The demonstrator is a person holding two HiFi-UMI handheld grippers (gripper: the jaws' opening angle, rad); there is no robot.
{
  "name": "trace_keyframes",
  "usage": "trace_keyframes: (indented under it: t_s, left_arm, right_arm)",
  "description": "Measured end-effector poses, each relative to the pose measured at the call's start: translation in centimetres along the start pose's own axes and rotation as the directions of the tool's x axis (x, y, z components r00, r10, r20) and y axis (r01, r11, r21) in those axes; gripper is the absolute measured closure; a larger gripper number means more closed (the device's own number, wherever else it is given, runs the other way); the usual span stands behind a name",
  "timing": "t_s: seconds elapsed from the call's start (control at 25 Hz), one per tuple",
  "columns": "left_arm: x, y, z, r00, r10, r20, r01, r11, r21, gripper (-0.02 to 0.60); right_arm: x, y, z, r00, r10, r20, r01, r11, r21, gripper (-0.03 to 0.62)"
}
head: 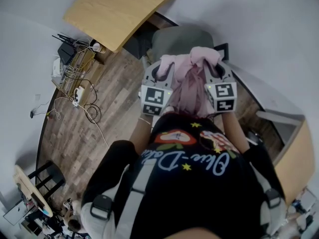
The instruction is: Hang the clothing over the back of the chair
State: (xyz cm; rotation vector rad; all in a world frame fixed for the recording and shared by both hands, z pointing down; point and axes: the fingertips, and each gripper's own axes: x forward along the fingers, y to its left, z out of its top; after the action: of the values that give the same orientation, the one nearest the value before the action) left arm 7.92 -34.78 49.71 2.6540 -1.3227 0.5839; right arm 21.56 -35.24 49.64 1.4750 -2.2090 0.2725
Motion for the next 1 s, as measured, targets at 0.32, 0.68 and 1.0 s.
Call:
trace_keyframes:
  t_s: [0.32, 0.68, 1.0]
  left_arm:
    - [-0.2, -0.2, -0.7, 0.999, 0.003, -0.043, -0.005, 1.000, -0.028, 0.491]
    - [-0.7, -0.8, -1.8, 0.995, -0.024, -0.094, 0.017, 0.997, -0.078, 0.358]
    - [-1.6, -1.2, -2.5, 0.990, -0.041, -0.133, 0.026, 0.993, -0.116, 0.248]
  right_arm:
    - [0.0, 0.8, -0.5, 0.998, 0.042, -0.041, -0.042, 0.999, -0.005, 0.510]
    - [-0.2, 1.4, -1.3, 0.994, 0.066, -0.090, -0.067, 0.998, -0.008, 0.445]
    - [-1.2, 0.5, -1.9, 0.994, 0.034, -0.104, -0.037, 0.999, -0.027, 0.410]
